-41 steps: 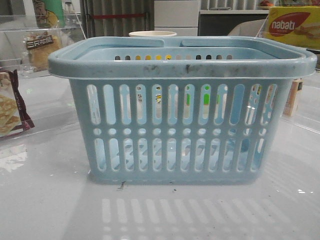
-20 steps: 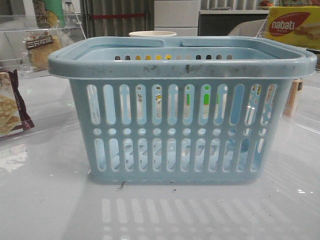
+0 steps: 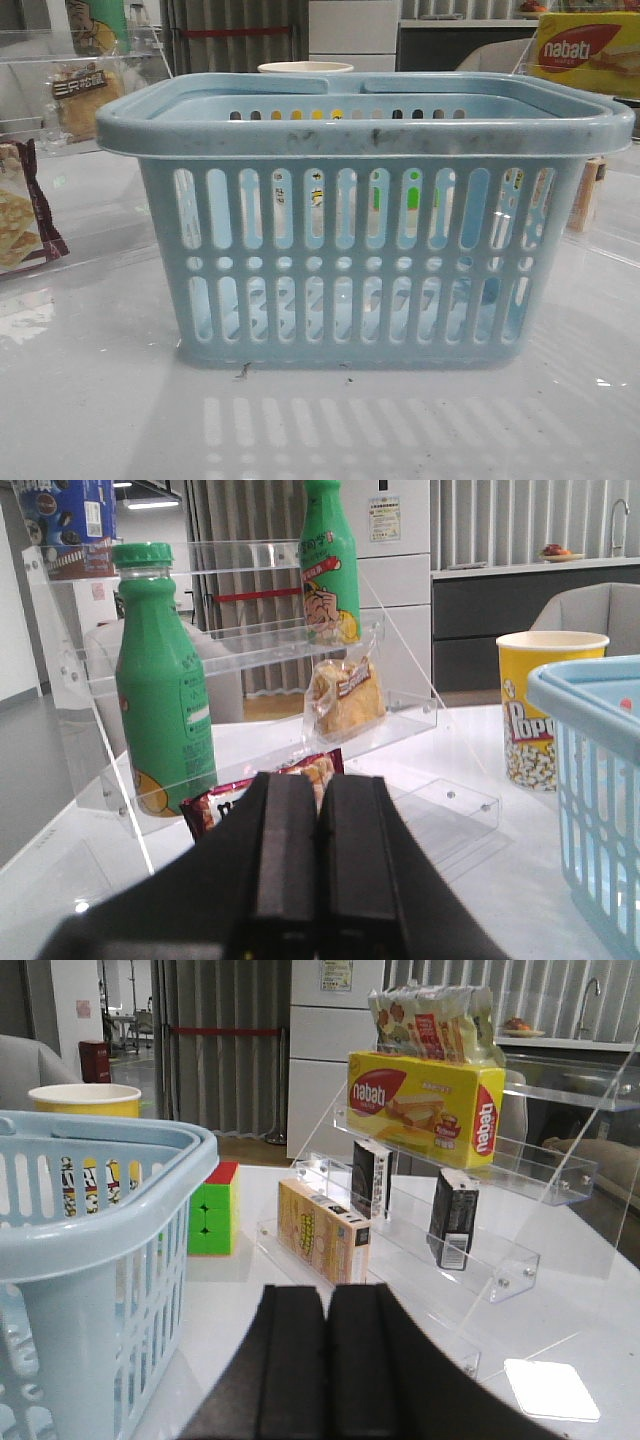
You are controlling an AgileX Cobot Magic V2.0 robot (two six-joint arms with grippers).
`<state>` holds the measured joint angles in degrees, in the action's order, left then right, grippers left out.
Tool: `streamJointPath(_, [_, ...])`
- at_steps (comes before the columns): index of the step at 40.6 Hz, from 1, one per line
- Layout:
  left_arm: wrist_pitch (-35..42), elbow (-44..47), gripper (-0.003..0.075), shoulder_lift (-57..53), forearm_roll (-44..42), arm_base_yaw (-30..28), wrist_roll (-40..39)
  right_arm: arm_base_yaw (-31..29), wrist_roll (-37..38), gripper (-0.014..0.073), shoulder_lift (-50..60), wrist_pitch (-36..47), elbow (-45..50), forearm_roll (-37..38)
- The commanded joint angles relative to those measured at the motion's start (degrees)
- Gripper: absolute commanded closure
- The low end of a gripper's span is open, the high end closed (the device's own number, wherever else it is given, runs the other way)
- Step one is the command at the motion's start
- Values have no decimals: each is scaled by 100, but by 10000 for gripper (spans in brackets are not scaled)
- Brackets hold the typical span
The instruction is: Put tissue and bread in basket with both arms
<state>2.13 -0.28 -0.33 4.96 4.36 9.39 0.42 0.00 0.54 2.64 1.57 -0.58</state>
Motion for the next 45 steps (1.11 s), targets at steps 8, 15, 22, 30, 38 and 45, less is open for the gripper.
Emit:
streamJointPath(8, [-115, -1557, 630, 45, 95, -13, -31, -5, -62, 538, 83, -405, -1467, 22])
streamJointPath(15, [-884, -2678, 630, 627, 95, -13, -31, -5, -81, 538, -262, -1186, -2571, 58])
streamJointPath(22, [-1905, -3743, 630, 1592, 95, -13, -31, -5, -81, 538, -1095, -2013, -3517, 58])
streamJointPath(30, [-2848, -4168, 630, 2517, 95, -13, -31, -5, -81, 538, -2061, -2996, -4023, 58])
streamJointPath(38, [-3618, -4168, 630, 3236, 95, -13, -31, -5, -81, 538, -2735, -3636, -4018, 58])
streamJointPath(45, [-3758, -4157, 630, 3763, 125, -13, -31, -5, -81, 538, -3243, -3849, -3934, 58])
